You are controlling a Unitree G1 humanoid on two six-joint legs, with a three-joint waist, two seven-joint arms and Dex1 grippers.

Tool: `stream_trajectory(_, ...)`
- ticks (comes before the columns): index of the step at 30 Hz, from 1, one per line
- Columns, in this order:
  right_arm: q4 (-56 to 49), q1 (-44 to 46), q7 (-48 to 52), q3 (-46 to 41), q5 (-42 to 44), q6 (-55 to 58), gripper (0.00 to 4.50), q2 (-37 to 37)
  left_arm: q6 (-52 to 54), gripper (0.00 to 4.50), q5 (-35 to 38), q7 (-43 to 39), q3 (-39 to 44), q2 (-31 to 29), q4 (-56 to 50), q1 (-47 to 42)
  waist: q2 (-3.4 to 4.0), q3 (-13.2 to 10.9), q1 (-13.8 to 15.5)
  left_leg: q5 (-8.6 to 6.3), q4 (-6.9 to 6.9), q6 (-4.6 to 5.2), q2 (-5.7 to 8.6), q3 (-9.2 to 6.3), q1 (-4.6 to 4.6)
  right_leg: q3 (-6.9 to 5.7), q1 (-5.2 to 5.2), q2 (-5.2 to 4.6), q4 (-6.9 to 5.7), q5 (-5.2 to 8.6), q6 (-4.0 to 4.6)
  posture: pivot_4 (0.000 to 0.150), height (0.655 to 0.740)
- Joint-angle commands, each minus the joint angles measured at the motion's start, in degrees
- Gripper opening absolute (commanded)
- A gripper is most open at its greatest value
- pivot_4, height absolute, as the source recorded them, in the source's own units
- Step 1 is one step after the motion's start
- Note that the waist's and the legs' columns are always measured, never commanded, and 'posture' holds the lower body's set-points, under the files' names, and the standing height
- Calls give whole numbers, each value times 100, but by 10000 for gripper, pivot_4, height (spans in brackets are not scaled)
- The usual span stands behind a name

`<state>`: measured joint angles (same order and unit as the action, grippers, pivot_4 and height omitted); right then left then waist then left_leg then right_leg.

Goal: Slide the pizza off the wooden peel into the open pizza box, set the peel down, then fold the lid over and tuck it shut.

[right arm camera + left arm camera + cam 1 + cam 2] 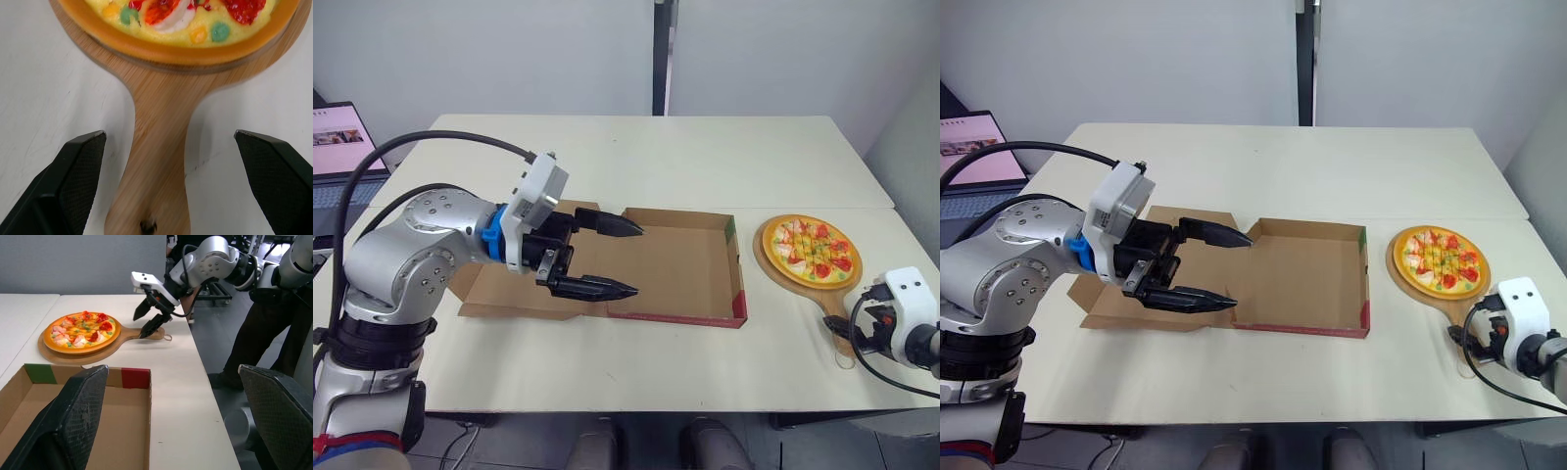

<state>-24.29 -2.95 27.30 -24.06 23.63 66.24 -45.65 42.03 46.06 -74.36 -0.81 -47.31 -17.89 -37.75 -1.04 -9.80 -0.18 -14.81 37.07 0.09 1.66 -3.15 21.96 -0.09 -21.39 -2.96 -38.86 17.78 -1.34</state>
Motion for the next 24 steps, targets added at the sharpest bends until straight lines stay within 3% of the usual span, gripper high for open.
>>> stream_trajectory(1,227,210,-92,93,-127,-174,45000,-18,-57,44461,-9,-3,31,19,-73,-134,-1,0,0,0,-1,0,0,0,0,0,-1,0,0,0,0,1500,7400)
stream_trajectory(9,966,705,-91,621,-330,-426,45000,8,-53,44461,-56,37,-4,94,-79,-169,-2,0,-22,0,1,0,0,1,-3,2,0,1,-1,0,0,1500,7400)
stream_trajectory(12,1142,783,-103,687,-358,-455,39325,39,-38,45000,-65,57,7,112,-82,-174,-3,0,-25,0,1,1,0,2,-4,3,2,1,-1,-1,-1,1500,7400)
stream_trajectory(19,1369,751,-152,632,-387,-603,17027,152,-22,45000,-51,178,54,161,-63,-173,-26,6,-23,0,13,1,0,7,-5,12,6,1,0,-9,-14,1500,7400)
stream_trajectory(24,1360,666,-218,516,-355,-698,16161,267,-44,45000,-89,208,96,106,-41,-162,-41,2,-19,0,15,1,1,14,-5,23,6,1,2,-13,-21,1500,7400)
